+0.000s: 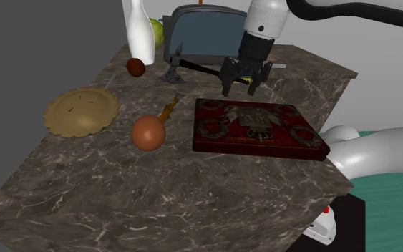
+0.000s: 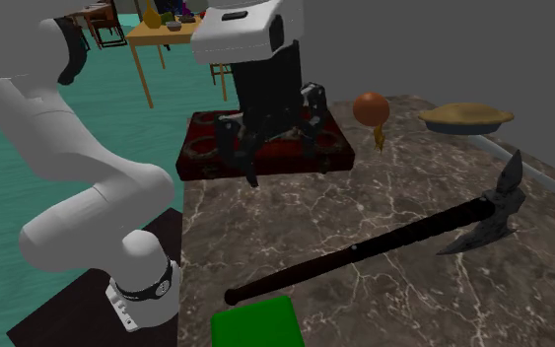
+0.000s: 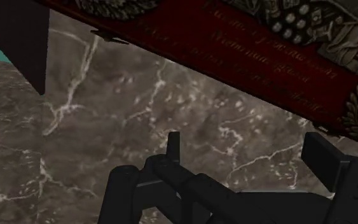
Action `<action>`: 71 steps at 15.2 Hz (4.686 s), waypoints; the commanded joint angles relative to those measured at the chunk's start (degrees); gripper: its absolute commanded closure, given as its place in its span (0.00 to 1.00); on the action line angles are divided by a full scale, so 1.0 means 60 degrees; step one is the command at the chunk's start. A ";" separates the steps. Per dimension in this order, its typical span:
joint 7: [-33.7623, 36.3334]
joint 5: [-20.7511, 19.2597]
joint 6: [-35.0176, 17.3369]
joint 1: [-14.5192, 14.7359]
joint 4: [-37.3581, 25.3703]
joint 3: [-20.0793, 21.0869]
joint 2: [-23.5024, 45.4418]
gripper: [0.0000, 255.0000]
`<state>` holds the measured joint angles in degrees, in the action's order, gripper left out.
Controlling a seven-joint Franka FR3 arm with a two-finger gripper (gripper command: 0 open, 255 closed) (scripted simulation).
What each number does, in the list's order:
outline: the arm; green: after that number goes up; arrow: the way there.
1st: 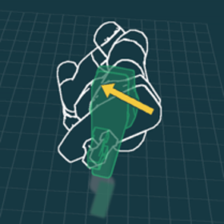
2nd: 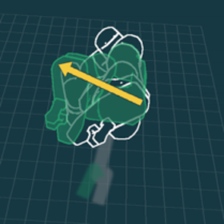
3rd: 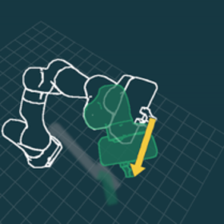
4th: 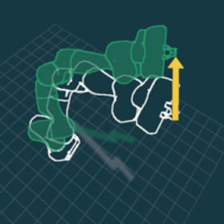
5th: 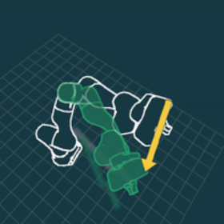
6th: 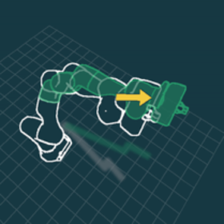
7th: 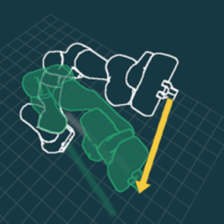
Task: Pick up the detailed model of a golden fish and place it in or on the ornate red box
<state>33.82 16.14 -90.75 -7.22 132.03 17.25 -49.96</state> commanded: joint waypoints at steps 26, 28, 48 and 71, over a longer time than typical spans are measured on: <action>1.0093 0.1327 -0.1490 -0.3769 -0.3146 0.5673 0.2896 0.00; 1.0095 0.1325 -0.1491 -0.3765 -0.3146 0.5671 0.2899 0.00; 1.0255 0.1063 -0.0423 -0.4059 -0.4501 0.5581 0.3203 1.00; 0.9265 0.1428 0.2105 -0.2636 -0.4047 0.2720 0.0798 1.00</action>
<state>90.02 24.42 -79.17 -24.24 106.16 35.27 -42.94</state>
